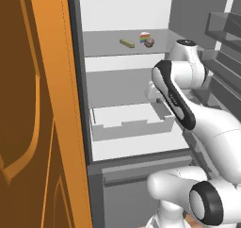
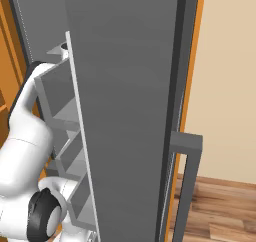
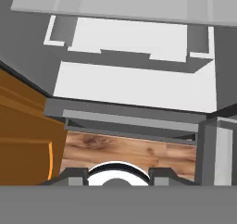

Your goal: Pick the egg and butter from the fridge and place them by the bowl for mixing.

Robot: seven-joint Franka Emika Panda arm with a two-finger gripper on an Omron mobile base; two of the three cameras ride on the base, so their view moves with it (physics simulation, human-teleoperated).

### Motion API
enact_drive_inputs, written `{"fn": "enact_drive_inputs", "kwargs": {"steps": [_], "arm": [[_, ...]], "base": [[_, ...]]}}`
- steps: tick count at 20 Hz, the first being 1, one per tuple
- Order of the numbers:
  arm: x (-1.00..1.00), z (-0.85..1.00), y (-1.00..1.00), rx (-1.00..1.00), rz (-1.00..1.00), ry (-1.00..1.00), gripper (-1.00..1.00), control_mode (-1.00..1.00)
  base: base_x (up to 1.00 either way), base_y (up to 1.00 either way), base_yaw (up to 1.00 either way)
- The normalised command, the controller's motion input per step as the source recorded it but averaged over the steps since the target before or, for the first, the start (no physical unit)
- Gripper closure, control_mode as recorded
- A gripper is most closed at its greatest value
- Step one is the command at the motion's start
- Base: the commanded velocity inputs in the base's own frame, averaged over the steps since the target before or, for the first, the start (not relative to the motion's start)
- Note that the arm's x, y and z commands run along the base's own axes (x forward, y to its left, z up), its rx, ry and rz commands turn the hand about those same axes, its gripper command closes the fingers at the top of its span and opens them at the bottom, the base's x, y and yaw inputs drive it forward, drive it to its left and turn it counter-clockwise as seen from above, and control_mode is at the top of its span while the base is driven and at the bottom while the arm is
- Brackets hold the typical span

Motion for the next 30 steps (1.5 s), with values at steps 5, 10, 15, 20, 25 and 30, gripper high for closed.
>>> {"fn": "enact_drive_inputs", "kwargs": {"steps": [5, 10, 15, 20, 25, 30], "arm": [[0.0, 0.26, -0.01, 0.0, 0.0, -0.13, -1.0, -1.0], [-0.2, 0.71, -0.02, 0.0, -0.02, -0.24, -1.0, -1.0], [-0.28, 0.83, -0.01, -0.03, -0.03, -0.29, -1.0, -1.0], [-0.21, 0.78, 0.0, -0.01, -0.11, -0.22, -1.0, -1.0], [0.03, 0.44, 0.0, 0.01, -0.19, -0.11, -1.0, -1.0], [0.3, 0.24, -0.08, 0.06, -0.07, -0.12, -1.0, -1.0]], "base": [[0.0, 0.0, 0.0], [0.0, 0.0, 0.0], [0.0, 0.0, 0.0], [0.0, 0.0, 0.0], [0.0, 0.0, 0.0], [0.0, 0.0, 0.0]]}}
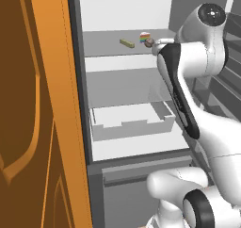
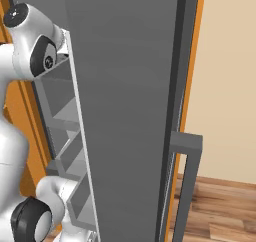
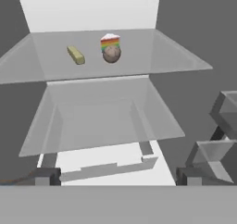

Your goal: Pick the egg and butter from the fridge and place them by the bowl for mixing.

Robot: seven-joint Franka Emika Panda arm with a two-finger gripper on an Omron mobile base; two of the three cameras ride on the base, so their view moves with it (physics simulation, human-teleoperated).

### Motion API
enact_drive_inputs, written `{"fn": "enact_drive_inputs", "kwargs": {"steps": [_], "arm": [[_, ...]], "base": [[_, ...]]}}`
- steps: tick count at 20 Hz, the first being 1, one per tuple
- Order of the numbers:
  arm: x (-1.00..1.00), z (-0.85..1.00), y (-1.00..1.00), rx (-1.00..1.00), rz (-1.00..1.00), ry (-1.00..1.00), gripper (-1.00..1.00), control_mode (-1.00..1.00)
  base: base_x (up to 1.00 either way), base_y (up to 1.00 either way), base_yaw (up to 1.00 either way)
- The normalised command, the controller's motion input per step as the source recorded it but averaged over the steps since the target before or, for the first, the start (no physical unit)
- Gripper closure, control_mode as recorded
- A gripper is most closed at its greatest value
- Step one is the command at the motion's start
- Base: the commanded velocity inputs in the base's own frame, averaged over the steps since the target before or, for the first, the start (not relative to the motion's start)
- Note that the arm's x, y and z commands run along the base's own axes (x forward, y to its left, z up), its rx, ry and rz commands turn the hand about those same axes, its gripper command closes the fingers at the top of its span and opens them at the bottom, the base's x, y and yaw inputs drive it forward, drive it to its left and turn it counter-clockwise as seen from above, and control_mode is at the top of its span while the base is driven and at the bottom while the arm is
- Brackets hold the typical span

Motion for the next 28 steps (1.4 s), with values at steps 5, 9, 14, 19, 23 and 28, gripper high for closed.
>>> {"fn": "enact_drive_inputs", "kwargs": {"steps": [5, 9, 14, 19, 23, 28], "arm": [[0.44, 0.01, -0.23, 0.11, 0.0, -0.1, -1.0, -1.0], [0.53, 0.0, -0.21, 0.04, 0.0, -0.01, -1.0, -1.0], [0.69, 0.0, 0.0, 0.0, 0.0, 0.0, -1.0, -1.0], [0.56, 0.07, 0.0, 0.0, 0.0, 0.03, -1.0, -1.0], [0.53, 0.0, -0.04, -0.01, 0.03, 0.01, -1.0, -1.0], [0.56, -0.02, 0.0, -0.08, 0.08, 0.01, -1.0, -1.0]], "base": [[0.0, 0.0, 0.0], [0.0, 0.0, 0.0], [0.0, 0.0, 0.0], [0.0, 0.0, 0.0], [0.0, 0.0, 0.0], [0.0, 0.0, 0.0]]}}
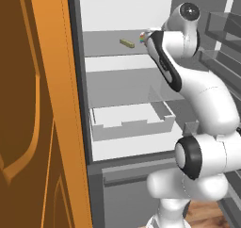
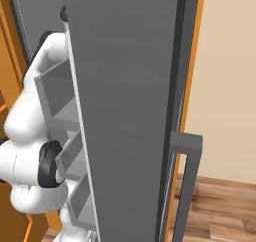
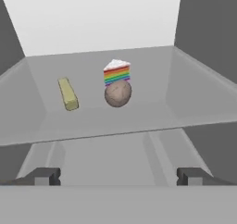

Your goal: Pick the egg and butter from the fridge and place them by the bowl for mixing.

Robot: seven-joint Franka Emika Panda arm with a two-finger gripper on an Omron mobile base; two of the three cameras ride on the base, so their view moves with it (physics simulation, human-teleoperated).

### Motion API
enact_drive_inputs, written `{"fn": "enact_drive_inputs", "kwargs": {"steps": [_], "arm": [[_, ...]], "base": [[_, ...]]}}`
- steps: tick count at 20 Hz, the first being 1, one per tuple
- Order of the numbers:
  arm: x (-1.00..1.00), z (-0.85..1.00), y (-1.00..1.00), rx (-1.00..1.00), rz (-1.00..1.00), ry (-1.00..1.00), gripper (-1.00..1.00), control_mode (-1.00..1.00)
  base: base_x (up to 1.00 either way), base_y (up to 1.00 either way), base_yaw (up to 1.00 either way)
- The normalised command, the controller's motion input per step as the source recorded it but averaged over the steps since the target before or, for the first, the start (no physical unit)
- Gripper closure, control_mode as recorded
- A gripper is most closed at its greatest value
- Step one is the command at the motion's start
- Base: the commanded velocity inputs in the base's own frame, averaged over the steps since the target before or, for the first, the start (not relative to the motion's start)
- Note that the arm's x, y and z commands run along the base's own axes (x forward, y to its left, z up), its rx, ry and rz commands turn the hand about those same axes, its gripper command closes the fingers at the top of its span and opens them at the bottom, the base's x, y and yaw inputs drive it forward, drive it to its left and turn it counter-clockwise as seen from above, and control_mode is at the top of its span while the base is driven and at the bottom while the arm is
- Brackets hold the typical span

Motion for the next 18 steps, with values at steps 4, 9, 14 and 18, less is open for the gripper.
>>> {"fn": "enact_drive_inputs", "kwargs": {"steps": [4, 9, 14, 18], "arm": [[0.51, -0.11, 0.0, -0.06, 0.09, 0.01, -1.0, -1.0], [0.53, -0.09, -0.03, -0.02, 0.02, 0.0, -1.0, -1.0], [0.61, -0.11, -0.14, 0.0, 0.0, 0.0, -1.0, -1.0], [0.67, -0.1, -0.11, 0.0, 0.0, 0.0, -1.0, -1.0]], "base": [[0.0, 0.0, 0.0], [0.0, 0.0, 0.0], [0.0, 0.0, 0.0], [0.0, 0.0, 0.0]]}}
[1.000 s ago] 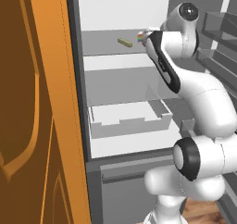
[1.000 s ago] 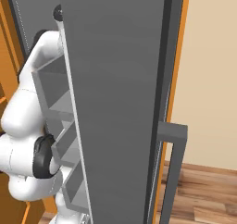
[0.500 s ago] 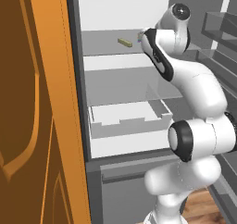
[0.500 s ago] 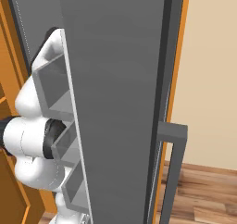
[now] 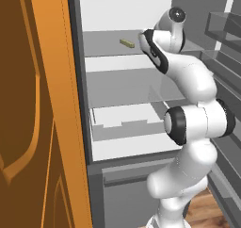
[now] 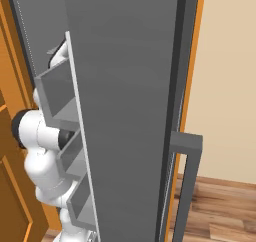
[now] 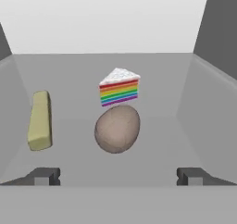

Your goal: Pick the egg and butter from the fridge and place them by the bowl for mixing.

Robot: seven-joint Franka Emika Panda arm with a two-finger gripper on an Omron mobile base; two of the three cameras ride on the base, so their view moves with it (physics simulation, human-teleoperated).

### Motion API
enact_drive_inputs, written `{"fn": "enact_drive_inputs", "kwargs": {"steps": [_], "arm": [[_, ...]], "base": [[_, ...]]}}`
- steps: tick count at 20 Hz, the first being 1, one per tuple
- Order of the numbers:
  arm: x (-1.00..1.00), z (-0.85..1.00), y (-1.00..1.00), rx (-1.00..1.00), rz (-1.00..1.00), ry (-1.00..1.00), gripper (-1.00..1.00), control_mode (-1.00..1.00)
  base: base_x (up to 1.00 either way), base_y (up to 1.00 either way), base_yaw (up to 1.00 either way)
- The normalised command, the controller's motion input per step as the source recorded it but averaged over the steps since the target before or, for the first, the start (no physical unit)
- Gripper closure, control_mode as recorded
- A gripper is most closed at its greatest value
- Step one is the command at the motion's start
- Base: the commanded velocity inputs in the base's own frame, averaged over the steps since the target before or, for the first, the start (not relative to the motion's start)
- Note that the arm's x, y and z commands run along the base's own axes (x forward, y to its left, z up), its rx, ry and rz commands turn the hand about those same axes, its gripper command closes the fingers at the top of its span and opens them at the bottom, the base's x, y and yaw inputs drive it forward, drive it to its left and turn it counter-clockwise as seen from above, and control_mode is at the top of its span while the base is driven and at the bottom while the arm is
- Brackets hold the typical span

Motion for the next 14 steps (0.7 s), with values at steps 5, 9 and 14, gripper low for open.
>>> {"fn": "enact_drive_inputs", "kwargs": {"steps": [5, 9, 14], "arm": [[0.56, -0.12, -0.08, 0.0, 0.0, 0.0, -1.0, -1.0], [0.41, -0.28, -0.04, 0.01, 0.0, 0.0, -1.0, -1.0], [0.21, -0.17, 0.0, 0.0, 0.0, 0.0, -1.0, -1.0]], "base": [[0.0, 0.0, 0.0], [0.0, 0.0, 0.0], [0.0, 0.0, 0.0]]}}
